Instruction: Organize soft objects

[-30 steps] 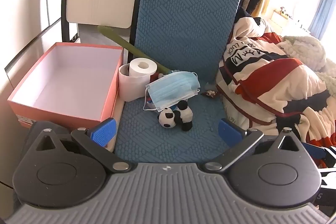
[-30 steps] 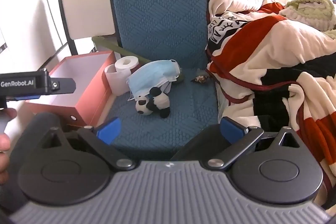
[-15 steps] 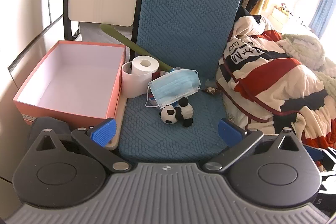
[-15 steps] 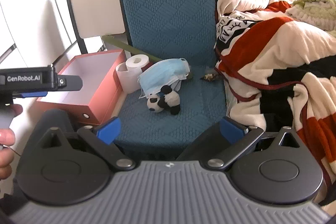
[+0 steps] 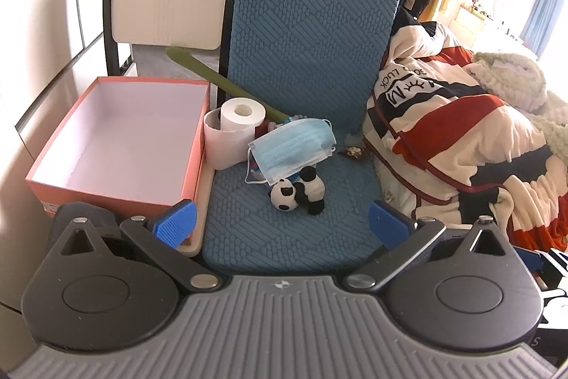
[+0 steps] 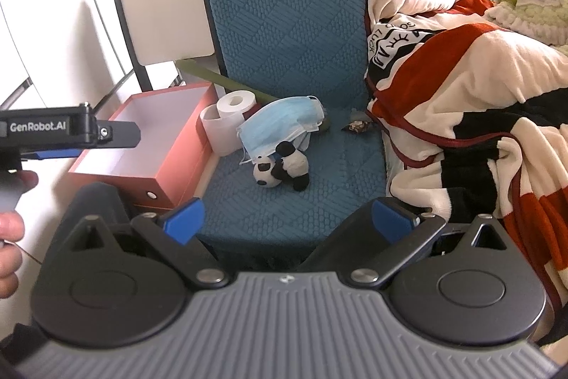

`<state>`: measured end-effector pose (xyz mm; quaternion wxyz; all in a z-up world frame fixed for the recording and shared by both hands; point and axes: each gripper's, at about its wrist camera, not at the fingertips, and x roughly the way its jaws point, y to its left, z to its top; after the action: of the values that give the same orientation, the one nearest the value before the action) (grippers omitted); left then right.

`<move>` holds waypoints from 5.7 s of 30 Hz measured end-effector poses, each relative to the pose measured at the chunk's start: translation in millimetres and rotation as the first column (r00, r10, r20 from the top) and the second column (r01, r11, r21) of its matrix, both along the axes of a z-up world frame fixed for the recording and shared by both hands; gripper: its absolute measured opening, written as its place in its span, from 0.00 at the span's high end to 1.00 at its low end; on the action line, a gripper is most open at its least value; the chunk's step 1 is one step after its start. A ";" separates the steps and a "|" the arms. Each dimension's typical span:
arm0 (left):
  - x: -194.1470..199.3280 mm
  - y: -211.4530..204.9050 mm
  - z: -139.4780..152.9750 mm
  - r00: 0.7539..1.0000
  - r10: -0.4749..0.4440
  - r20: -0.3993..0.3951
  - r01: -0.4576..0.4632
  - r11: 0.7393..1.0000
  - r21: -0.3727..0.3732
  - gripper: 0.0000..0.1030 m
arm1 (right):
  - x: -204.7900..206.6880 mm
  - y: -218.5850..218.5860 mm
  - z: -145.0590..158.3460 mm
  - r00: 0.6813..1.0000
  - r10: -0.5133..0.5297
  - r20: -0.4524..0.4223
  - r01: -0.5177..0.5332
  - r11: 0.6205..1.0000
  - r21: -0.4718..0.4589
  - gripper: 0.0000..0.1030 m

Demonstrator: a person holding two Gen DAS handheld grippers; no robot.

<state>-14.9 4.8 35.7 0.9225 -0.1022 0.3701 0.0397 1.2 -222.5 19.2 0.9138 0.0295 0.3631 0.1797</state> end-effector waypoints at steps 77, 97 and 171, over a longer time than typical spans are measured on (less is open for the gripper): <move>148.3 50.2 -181.4 0.970 -0.215 -0.115 0.218 0.976 0.009 0.00 | 142.2 61.3 -110.0 0.991 -0.119 -0.058 0.127 0.977 0.172 0.02; 213.9 16.0 -243.1 0.951 -0.307 -0.033 0.306 0.952 -0.030 0.16 | 246.2 49.3 -181.2 0.962 -0.093 -0.256 0.208 0.860 0.466 0.37; 141.0 65.5 -188.2 0.998 -0.057 0.032 0.061 0.991 -0.116 0.37 | 203.3 79.3 -137.9 0.965 -0.193 0.181 0.172 0.977 0.126 0.94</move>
<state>126.1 70.2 -152.5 0.9210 -0.1457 0.3612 -0.0108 204.5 -143.2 -118.6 0.9542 0.0951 0.2589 0.1163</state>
